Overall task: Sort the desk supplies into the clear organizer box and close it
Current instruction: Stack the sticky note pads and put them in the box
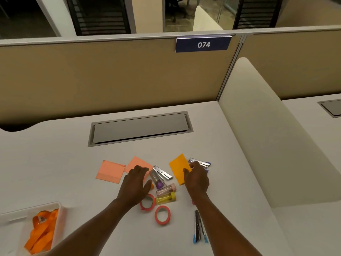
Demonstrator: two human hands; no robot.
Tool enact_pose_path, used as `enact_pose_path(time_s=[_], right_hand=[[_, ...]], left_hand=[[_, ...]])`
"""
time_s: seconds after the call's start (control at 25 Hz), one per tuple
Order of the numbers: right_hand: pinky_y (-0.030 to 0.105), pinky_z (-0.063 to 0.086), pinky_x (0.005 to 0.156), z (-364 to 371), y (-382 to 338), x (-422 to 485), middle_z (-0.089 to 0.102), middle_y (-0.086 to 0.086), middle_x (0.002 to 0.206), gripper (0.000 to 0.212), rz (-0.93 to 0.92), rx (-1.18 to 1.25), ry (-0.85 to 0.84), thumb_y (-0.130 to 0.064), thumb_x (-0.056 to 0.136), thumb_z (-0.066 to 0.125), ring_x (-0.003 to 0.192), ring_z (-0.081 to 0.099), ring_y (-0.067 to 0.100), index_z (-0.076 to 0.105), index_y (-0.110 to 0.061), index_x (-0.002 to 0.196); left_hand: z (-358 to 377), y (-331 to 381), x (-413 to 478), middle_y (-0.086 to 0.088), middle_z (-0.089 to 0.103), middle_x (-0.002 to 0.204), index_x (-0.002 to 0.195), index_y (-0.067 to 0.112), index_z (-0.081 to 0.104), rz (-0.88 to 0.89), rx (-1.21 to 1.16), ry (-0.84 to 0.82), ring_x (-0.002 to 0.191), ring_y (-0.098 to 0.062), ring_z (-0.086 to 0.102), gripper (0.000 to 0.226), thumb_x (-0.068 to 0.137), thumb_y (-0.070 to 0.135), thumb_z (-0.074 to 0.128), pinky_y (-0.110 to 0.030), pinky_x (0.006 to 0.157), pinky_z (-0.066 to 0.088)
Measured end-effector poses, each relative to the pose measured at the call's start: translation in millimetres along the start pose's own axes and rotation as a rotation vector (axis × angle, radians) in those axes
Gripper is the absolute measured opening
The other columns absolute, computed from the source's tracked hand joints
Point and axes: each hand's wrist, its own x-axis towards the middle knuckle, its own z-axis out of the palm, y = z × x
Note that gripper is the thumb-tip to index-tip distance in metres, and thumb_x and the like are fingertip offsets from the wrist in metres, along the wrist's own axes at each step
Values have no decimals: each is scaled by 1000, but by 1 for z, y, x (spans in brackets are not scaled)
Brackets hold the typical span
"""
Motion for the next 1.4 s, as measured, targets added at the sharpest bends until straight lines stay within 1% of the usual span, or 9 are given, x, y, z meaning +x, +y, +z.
enact_pose_path(time_s=[0.16,0.32,0.52,0.68,0.8,0.92,1.08,1.28,1.4], right_hand=[[25,48,69,-15,-12,-9,71,3,92,16,-31,510,-92,-28,90,70,86,66,21,65,-15,99],[32,56,67,-25,-24,-34,74,1,97,14,18,842,-258,-29,90,70,89,70,21,66,-21,100],[42,61,79,-17,-27,-58,76,2,100,19,42,898,-407,-31,91,68,91,74,22,66,-19,106],[40,61,71,-2,-25,-68,76,-8,86,9,45,827,-403,-29,93,66,80,74,14,69,-22,98],[47,59,76,7,-20,-65,75,-7,90,5,64,776,-394,-29,93,66,86,72,20,68,-24,93],[42,59,70,13,-17,-60,75,-7,88,5,127,785,-397,-29,94,65,79,72,16,67,-24,92],[29,57,54,19,-14,-50,75,-6,83,6,172,819,-380,-25,95,64,67,73,14,68,-21,96],[38,58,63,28,-15,-41,72,6,93,8,182,791,-362,-26,95,63,79,70,26,67,-19,98],[39,59,64,31,-17,-38,70,4,95,6,184,784,-366,-27,95,63,84,68,27,65,-22,97]], left_hand=[[-12,30,12,2,60,120,130,20,52,-126,-368,44,106,-13,57,44,91,39,62,-26,84,47],[-33,60,5,6,73,88,111,30,60,-344,-943,-142,79,-10,70,47,79,64,62,-23,66,53],[-42,61,-9,-3,76,96,109,20,69,-313,-1151,-175,81,-24,72,20,92,29,64,-28,60,55],[-44,42,-18,4,76,89,102,23,68,-339,-1038,-244,76,-17,71,16,92,34,64,-21,58,51],[-43,18,-6,6,68,85,97,23,65,-342,-672,-84,80,-13,64,10,91,32,64,-18,62,46],[-43,-8,16,-8,58,114,125,14,54,-379,-245,31,105,-21,57,42,89,32,67,-27,82,46],[-29,-25,37,-11,48,125,130,10,41,-420,123,-125,114,-28,49,77,77,60,67,-42,90,44],[-10,-26,50,-9,45,125,127,10,41,-449,292,-143,114,-27,45,88,67,68,69,-40,92,38],[-10,-27,57,-11,45,129,132,11,33,-526,185,-167,119,-29,43,95,64,63,75,-43,97,37]])
